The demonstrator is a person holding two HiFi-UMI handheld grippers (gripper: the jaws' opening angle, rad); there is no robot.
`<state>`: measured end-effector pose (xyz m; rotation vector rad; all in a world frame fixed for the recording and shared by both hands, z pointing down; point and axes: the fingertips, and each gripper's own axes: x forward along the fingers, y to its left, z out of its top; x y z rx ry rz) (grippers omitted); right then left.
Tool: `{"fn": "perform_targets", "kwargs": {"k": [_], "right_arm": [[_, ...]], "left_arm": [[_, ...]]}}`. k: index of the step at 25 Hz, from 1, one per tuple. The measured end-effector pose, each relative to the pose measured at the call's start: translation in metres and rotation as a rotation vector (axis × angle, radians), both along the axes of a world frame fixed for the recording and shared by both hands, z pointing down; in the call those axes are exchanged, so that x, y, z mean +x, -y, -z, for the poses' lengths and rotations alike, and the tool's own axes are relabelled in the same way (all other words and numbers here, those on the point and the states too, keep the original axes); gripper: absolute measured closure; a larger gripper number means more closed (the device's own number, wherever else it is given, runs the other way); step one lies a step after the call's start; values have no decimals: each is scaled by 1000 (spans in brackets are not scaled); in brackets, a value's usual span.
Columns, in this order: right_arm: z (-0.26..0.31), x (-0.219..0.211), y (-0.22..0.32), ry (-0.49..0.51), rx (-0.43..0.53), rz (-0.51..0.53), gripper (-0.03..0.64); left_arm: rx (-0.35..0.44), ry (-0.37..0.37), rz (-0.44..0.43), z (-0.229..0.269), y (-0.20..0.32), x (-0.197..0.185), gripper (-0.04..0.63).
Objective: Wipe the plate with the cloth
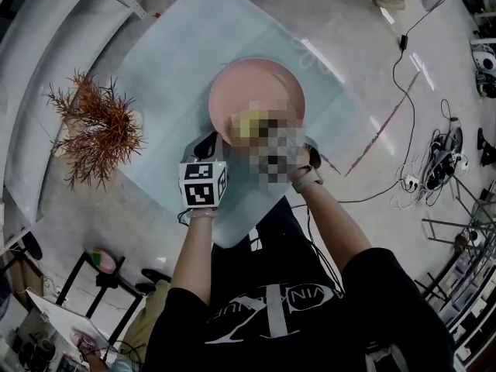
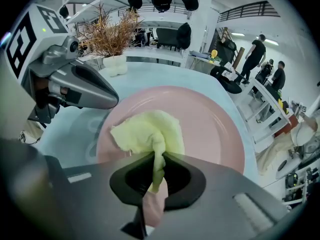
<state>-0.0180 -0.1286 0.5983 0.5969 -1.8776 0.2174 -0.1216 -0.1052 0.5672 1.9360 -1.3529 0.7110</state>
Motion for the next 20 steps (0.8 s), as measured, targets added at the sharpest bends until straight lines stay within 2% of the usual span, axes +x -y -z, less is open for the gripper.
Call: {"fn": "perform_targets", "kwargs": {"k": [3,5,9,11,15,20], "right_arm": [[-1,-1,-9,24,-49,-12,580],[-1,-3,-13,87,-119,-38,579],[18,-8,-20,333,-296,-149,578],[34,-5,-18,455,-345,-234,578],[65,3,-11,603,-309,-326,578],[97,9,-13,678,-202,-344,578]], "left_arm": [[-21,-43,-17,-1,-10,7,595],[-36,-77,-30,-1,-16,11,595],[-51,-144,-60,8,-26,16,595],[-43,-165,-65,17,-28,15,595],[44,-155,-79,42,-22,9,595],[177,-144,-52,73,-10,-1,595]]}}
